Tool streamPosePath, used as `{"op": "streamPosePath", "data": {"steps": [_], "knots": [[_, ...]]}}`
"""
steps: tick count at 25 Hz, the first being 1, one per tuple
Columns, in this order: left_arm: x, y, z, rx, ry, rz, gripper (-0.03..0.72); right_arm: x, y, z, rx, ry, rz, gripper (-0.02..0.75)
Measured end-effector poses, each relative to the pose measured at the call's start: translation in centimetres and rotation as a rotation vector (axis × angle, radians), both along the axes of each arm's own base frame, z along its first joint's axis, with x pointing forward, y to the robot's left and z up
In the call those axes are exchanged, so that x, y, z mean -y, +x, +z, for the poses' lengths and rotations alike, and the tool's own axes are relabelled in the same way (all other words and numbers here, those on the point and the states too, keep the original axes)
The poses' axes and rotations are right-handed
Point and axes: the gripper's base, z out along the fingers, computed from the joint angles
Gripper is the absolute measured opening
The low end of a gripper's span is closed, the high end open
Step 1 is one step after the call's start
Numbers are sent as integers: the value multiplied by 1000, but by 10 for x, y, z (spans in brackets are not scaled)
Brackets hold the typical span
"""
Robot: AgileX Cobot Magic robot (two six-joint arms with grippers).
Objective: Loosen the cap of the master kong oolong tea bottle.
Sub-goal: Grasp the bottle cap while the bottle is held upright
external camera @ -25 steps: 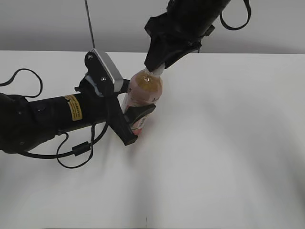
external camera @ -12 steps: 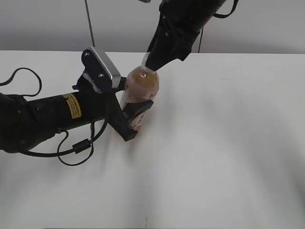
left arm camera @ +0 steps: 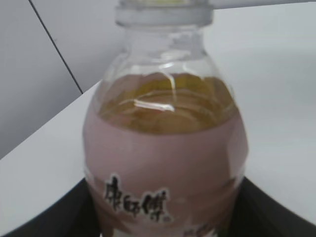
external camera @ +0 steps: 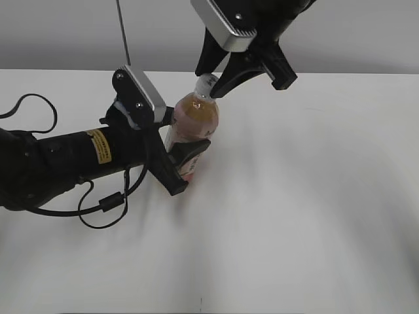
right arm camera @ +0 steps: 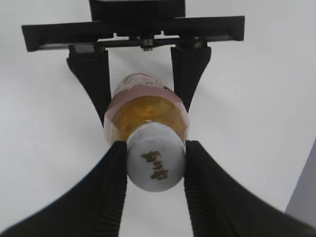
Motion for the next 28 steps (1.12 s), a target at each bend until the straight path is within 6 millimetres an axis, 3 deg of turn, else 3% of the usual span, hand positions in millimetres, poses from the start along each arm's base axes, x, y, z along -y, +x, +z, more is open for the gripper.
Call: {"op": "streamPosePath", "data": {"steps": [12,28], "knots": [[0,-2,-1,6,11,-16,412,-16,-15,2,344,-137,563,273],[1,-3,-1,10,19,-32,410,-14,-15,3,538,-256,854,271]]}}
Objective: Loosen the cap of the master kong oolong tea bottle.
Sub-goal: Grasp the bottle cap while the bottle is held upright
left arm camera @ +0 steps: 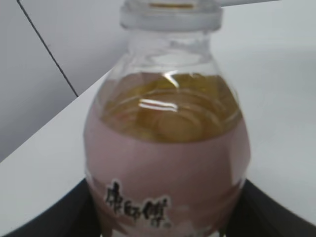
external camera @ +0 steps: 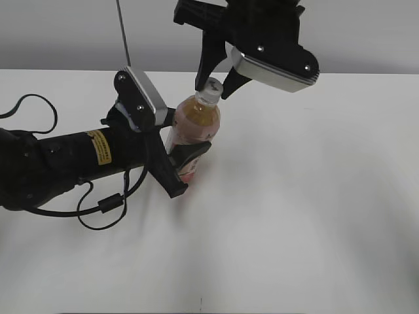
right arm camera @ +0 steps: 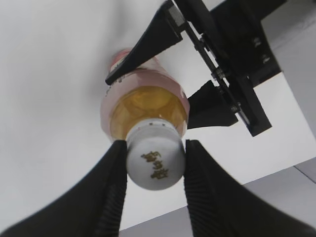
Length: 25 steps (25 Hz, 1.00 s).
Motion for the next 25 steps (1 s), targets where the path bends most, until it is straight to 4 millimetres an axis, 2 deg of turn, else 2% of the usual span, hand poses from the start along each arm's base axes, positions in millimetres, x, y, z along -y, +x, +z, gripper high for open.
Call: {"op": "streamPosePath", "data": {"steps": [12,20,25], "knots": [[0,0,0,-6,1,-4,410,1,-1,2,150,-68,267,271],[1,-1,0,-3,3,-12,410,3,-2,5,169,-77,278,270],[2,-1,2,9,-6,-24,410,7,-7,17,188,-75,254,270]]}}
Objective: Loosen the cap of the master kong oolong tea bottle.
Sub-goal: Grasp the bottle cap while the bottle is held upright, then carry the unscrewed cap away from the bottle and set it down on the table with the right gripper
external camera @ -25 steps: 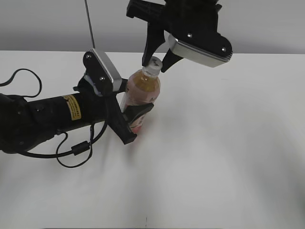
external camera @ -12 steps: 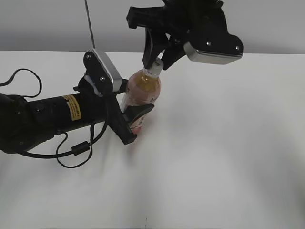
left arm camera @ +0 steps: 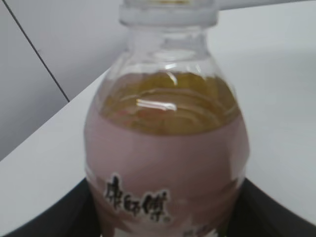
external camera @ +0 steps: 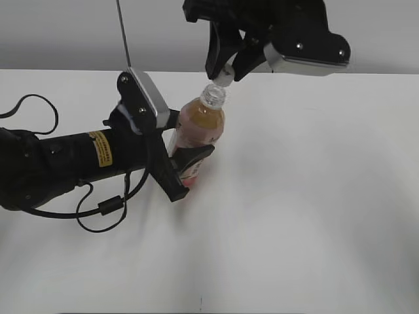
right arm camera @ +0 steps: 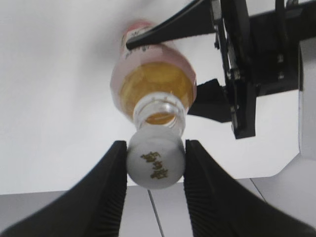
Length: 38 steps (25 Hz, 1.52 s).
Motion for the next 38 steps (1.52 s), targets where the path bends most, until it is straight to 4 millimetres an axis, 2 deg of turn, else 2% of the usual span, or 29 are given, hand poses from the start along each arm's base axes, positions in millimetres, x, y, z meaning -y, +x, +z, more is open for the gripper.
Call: {"op": "streamPosePath", "data": {"steps": [6,9,12,15,19,24,28,30,34,38], "knots": [[0,-1,-2,-4,21,-15,410,4,-2,8,10,5,-43,270],[0,-1,-2,-4,22,-15,410,4,-2,8,-48,33,-171,270],[0,-1,-2,-4,22,-15,410,6,1,8,-116,70,-375,270],[1,-1,0,-4,-6,-14,410,12,8,8,-163,132,-642,270],[4,-2,10,1,-146,-27,410,20,16,9,-262,239,-1021,270],[3,-2,14,-21,-207,-22,410,33,23,8,-462,405,-1499,270],[0,1,14,-101,-269,13,410,51,27,5,-648,499,-1928,270],[0,1,14,-135,-296,23,410,63,27,-3,-740,488,-2111,270],[0,1,16,-154,-337,24,410,87,24,-39,-862,401,-2398,270],[0,1,17,-154,-348,22,410,102,18,-81,-891,384,-2563,270]]}}
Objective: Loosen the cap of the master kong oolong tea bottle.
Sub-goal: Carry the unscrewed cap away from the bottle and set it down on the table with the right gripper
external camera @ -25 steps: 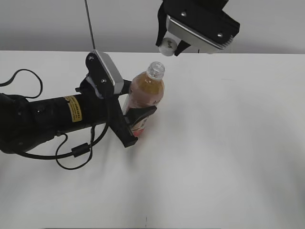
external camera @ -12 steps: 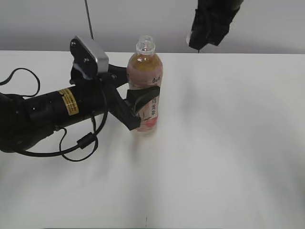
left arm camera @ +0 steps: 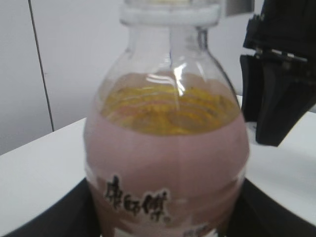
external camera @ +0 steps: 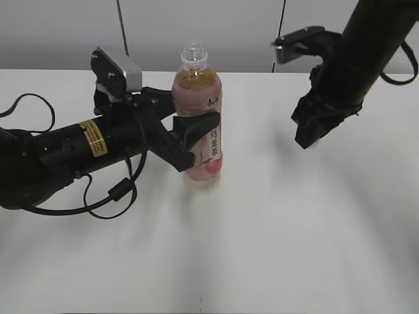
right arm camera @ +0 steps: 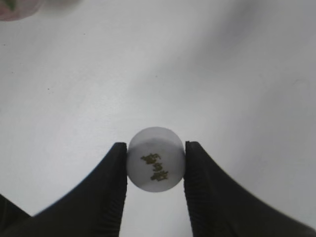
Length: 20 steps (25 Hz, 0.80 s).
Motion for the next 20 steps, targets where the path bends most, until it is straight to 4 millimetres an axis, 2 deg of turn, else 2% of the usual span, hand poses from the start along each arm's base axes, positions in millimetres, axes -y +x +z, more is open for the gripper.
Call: {"op": "streamPosePath", "data": {"steps": [4,9,14,17,20], "knots": [[1,1,-9,-21,4,-3,410,3,-6,-34,-23,-3,-67,270],[1,1,-25,-59,24,-10,410,2,-3,-73,-116,-32,-107,270],[2,1,-26,-59,19,-16,410,1,1,-110,-184,-56,-121,270],[2,0,-26,-58,15,-18,410,0,1,-124,-212,-66,-133,270],[2,0,-26,-57,18,-25,410,0,3,-126,-204,-63,-151,270]]}}
